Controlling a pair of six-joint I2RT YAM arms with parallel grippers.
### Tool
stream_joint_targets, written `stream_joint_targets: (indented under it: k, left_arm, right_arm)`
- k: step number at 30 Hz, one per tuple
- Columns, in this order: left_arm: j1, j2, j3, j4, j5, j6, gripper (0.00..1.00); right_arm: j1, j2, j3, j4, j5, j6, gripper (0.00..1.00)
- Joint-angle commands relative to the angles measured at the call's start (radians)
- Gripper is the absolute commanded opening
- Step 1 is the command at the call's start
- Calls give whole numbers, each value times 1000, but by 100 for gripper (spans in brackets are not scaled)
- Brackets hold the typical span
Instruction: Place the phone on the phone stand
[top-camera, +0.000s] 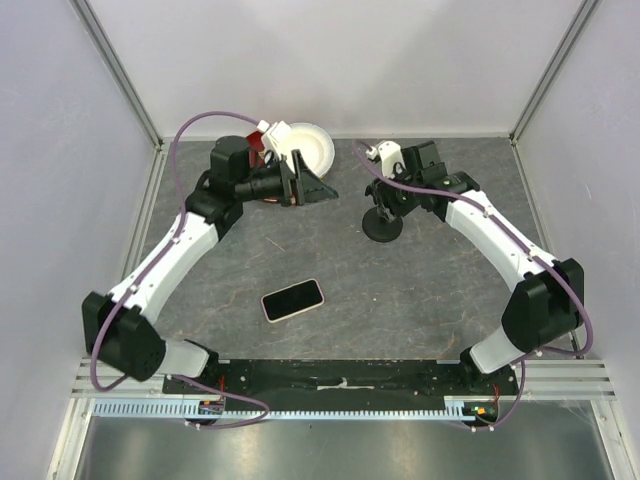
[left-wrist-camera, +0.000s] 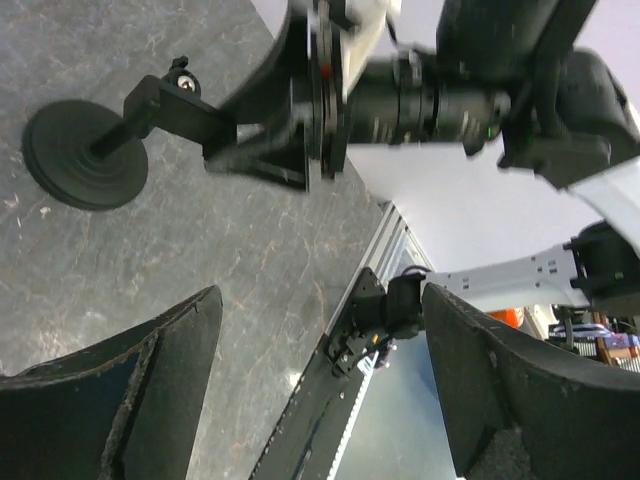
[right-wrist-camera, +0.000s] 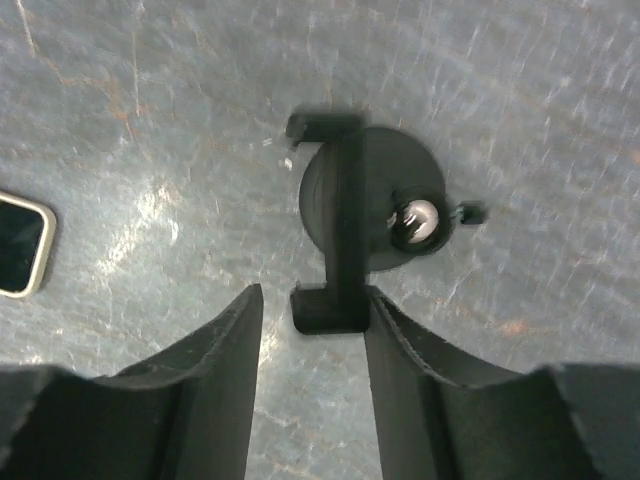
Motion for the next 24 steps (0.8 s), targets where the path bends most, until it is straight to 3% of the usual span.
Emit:
stream_joint_targets:
  k: [1,7,12,19,24]
  left_arm:
    - [-6,108,124,-26,9,16,86]
    - [17,125,57,-54,-66,104,84]
    - [18,86,0,-45,-67,125,84]
    - [18,60,1,-72,-93,157,84]
    - [18,60,14,-98,-117,177,84]
  right_arm:
    - [59,-54,-78,-23,199,71,64]
    - [64,-177,-130,52,376,183,88]
    - [64,-225,-207,165,377,307,98]
    - [95,-239,-319,345,336,430,98]
    - [93,-209,-267,313,466,498,95]
